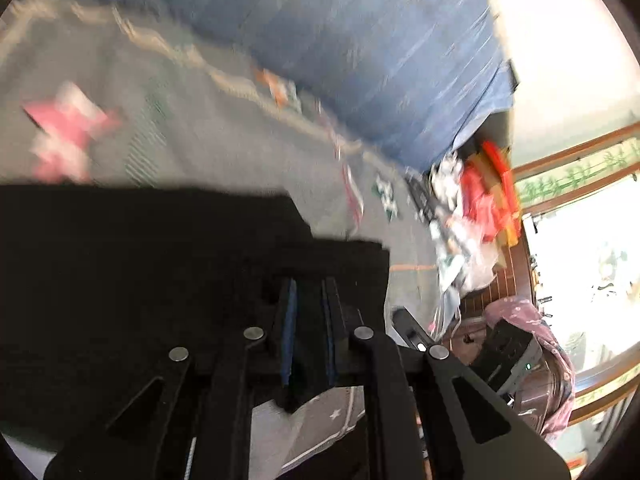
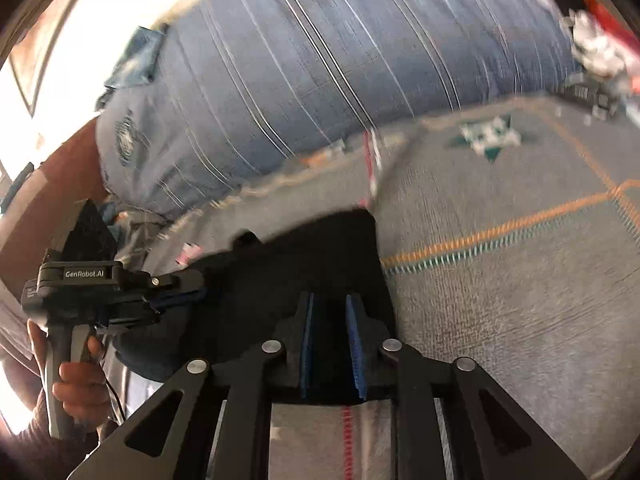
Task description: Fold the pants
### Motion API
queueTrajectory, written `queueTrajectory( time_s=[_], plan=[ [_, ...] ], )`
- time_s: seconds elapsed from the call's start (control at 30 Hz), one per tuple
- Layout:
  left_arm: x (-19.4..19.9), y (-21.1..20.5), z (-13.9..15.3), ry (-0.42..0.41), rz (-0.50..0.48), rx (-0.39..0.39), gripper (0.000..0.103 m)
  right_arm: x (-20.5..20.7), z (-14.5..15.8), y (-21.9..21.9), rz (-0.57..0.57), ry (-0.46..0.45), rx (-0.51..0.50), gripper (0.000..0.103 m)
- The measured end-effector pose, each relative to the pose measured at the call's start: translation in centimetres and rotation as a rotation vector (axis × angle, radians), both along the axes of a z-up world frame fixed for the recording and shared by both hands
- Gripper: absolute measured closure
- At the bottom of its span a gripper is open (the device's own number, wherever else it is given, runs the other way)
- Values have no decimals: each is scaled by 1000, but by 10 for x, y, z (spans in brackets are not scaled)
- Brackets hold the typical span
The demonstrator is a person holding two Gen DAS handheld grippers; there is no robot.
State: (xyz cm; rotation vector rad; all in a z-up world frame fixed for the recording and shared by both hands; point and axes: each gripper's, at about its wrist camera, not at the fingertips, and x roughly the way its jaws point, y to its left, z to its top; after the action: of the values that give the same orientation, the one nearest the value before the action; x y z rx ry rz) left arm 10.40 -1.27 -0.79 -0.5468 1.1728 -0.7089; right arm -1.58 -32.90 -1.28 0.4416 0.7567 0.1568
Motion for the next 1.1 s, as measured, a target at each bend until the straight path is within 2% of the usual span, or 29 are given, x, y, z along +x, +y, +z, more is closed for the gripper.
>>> queueTrajectory(
  time_s=[0.07,0.1,0.13,0.17,0.27,0.33,0.47,0.53,0.7,0.83,0.9,0.97,1.0,1.03,1.07,1.1],
  plan=[
    [0,30,11,-38,39,42,79,-9,17,19,29,-40,-48,65],
    [0,45,15,-51,58,65,66,-12,21,31,46,-52,-69,52],
    [0,68,18,-63,85,97,55,-17,25,45,73,-62,-89,47],
    [0,84,19,-67,104,116,51,-21,28,66,117,-75,-111,46],
    [1,137,16,-47,148,153,50,-27,35,139,271,-115,-210,44],
    [6,166,8,-9,163,153,49,-30,32,193,375,-151,-306,39],
    [19,196,-11,62,172,171,49,-35,18,274,507,-190,-464,36],
    [28,205,-21,102,167,153,49,-37,8,306,558,-200,-522,36],
    [48,217,-31,143,147,130,49,-40,-15,350,602,-200,-640,36],
    [58,218,-35,152,112,152,35,-40,-33,378,616,-228,-772,31],
    [60,218,-40,171,95,153,30,-40,-39,387,607,-245,-831,31],
    [61,212,-49,210,59,133,30,-35,-43,395,585,-261,-883,34],
    [61,210,-51,216,47,118,29,-32,-44,396,583,-257,-887,41],
    [60,207,-50,213,35,97,30,-29,-44,397,581,-256,-883,64],
    [60,203,-49,214,20,69,30,-25,-44,397,586,-245,-879,75],
    [59,201,-48,212,21,60,30,-22,-43,397,595,-237,-872,78]
  ],
)
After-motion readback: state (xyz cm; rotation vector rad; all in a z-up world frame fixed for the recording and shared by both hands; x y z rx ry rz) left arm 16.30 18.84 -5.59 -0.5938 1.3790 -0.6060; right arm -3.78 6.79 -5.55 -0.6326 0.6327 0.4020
